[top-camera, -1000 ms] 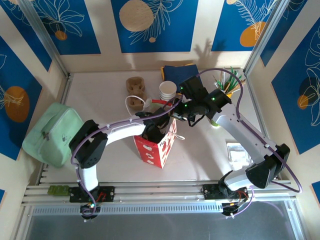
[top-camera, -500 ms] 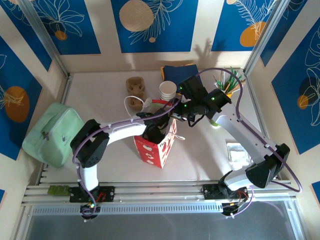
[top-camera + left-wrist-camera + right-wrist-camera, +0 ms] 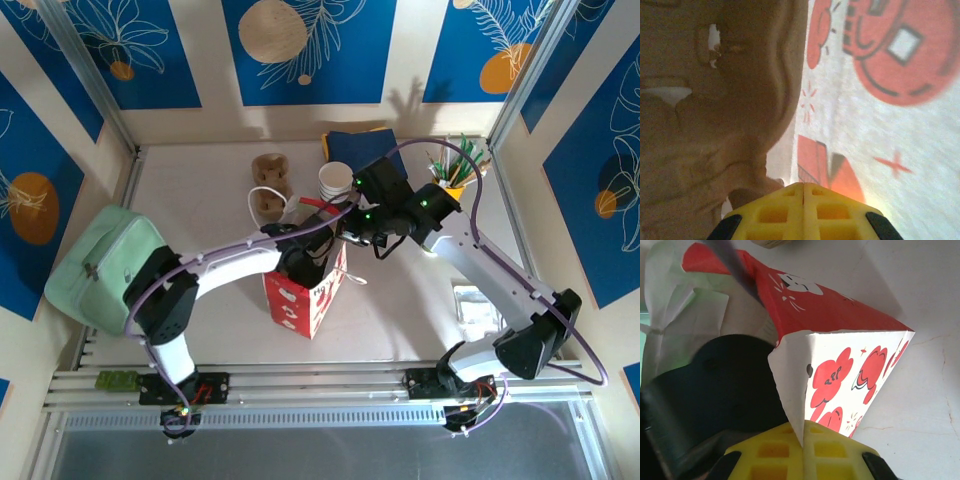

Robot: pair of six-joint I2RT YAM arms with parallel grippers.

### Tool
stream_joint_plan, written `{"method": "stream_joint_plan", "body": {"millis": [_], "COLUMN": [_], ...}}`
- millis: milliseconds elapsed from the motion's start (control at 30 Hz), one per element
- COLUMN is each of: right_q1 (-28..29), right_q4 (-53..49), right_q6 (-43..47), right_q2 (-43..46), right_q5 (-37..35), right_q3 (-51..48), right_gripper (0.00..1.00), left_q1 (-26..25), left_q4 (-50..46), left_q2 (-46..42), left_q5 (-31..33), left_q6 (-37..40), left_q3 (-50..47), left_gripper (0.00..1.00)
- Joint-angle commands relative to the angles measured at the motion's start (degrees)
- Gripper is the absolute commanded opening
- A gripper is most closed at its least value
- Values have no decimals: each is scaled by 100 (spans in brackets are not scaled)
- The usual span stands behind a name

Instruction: Pack the takeout coffee

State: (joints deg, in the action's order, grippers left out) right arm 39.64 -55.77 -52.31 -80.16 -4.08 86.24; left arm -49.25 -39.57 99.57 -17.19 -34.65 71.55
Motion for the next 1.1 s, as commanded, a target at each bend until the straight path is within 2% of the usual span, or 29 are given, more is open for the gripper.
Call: {"method": "stream_joint_plan", "body": {"millis": [0, 433, 533, 933, 1067], "right_q1": [-8, 15, 9, 9, -9], "right_q4": [120, -41, -40, -45, 11], "right_q6": [10, 96, 86, 153, 277], "right_q2": [259, 378, 392, 387, 401], "right_q5": [15, -224, -216, -217, -142], "right_q3": [-135, -185, -193, -178, -188], "right_gripper": [0, 0, 0, 0, 0], "left_q1": [-26, -23, -27, -14, 19], "left_q4": [-239, -317, -310, -119, -238], "left_q2": [-442, -1328, -1501, -2137, -2583], "left_q5": [196, 409, 358, 250, 561], "left_q6": [-203, -453, -480, -613, -560], "left_q3": [-60, 206, 297, 432, 676], "left_gripper": [7, 8, 14, 14, 21]}}
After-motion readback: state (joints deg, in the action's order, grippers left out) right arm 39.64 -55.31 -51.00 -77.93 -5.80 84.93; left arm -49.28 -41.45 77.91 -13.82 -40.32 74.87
